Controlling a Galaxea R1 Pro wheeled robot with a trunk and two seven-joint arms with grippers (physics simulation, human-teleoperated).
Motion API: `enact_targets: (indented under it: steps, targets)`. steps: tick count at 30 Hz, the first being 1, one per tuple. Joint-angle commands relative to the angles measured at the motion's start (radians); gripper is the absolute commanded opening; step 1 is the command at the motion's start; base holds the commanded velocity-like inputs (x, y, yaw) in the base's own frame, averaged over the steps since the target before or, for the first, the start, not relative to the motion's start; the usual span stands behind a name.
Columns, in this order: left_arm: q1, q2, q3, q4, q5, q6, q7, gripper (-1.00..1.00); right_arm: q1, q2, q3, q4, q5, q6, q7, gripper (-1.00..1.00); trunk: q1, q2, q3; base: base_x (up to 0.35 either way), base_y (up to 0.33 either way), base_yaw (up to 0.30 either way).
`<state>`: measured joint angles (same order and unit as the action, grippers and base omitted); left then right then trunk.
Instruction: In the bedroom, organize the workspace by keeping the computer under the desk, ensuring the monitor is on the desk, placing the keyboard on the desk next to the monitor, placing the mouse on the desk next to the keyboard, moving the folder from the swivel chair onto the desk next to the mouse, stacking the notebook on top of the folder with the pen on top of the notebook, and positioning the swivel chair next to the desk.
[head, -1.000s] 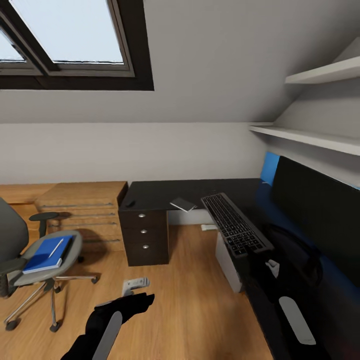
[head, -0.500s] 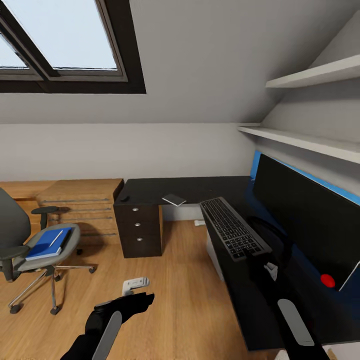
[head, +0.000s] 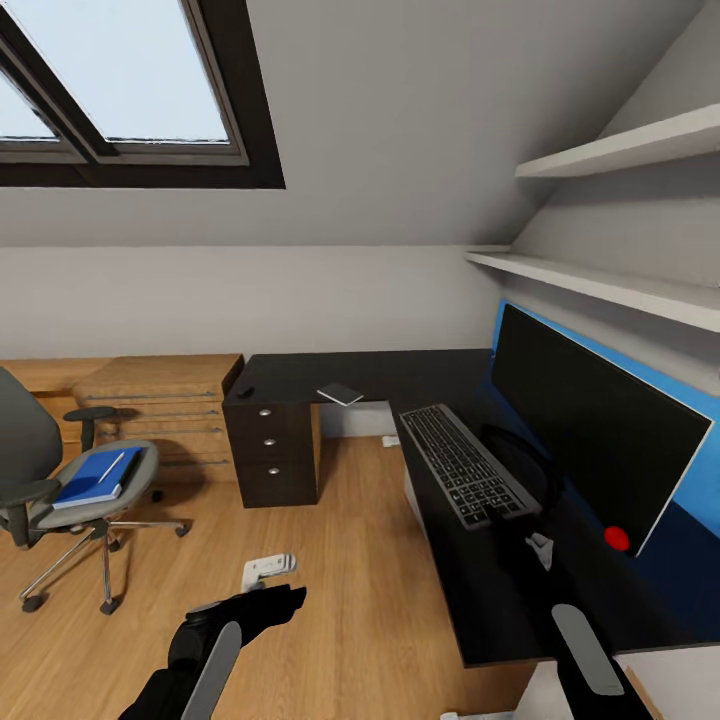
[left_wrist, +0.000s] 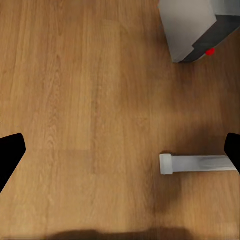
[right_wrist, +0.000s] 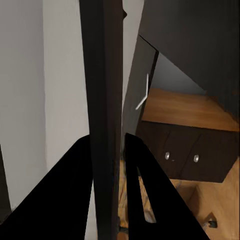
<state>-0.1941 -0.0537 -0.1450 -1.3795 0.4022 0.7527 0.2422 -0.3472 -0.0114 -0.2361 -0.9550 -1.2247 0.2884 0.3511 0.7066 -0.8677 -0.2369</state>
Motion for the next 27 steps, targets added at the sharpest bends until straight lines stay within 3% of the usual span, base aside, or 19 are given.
enact_targets:
  steps: [1, 5, 11, 18, 23, 27]
  targets:
    - [-0.001, 0.0, -0.001, -0.001, 0.011, 0.003, 0.009, 1.0, -0.001, 0.0, -0.002, 0.017, -0.017, 0.002, 0.005, -1.0, 0.0, -0.001, -0.001, 0.0, 0.0, 0.0]
    - [-0.001, 0.0, -0.001, -0.001, 0.01, 0.002, 0.009, 1.0, -0.004, 0.01, 0.0, 0.084, -0.016, -0.093, -0.029, -1.0, 0.0, -0.001, -0.001, 0.0, 0.0, 0.0]
    - [-0.001, 0.0, -0.001, -0.001, 0.01, 0.001, 0.009, 1.0, -0.005, 0.048, 0.001, 0.096, -0.011, -0.129, -0.039, -1.0, 0.0, -0.001, -0.001, 0.0, 0.0, 0.0]
    - [-0.001, 0.0, -0.001, -0.001, 0.01, 0.001, 0.009, 1.0, -0.005, 0.052, 0.001, 0.1, -0.01, -0.132, -0.041, -1.0, 0.0, -0.001, -0.001, 0.031, 0.0, 0.0]
    - [-0.001, 0.0, -0.001, 0.002, 0.012, 0.001, 0.009, 1.0, -0.006, 0.053, 0.001, 0.108, -0.01, -0.135, -0.042, -1.0, 0.0, -0.001, -0.001, 0.249, 0.0, 0.0]
    - [-0.001, 0.0, -0.002, 0.002, 0.012, 0.002, 0.007, 1.0, -0.008, 0.053, 0.001, 0.155, -0.012, -0.157, -0.043, -1.0, 0.0, -0.001, -0.001, 0.113, 0.0, 0.0]
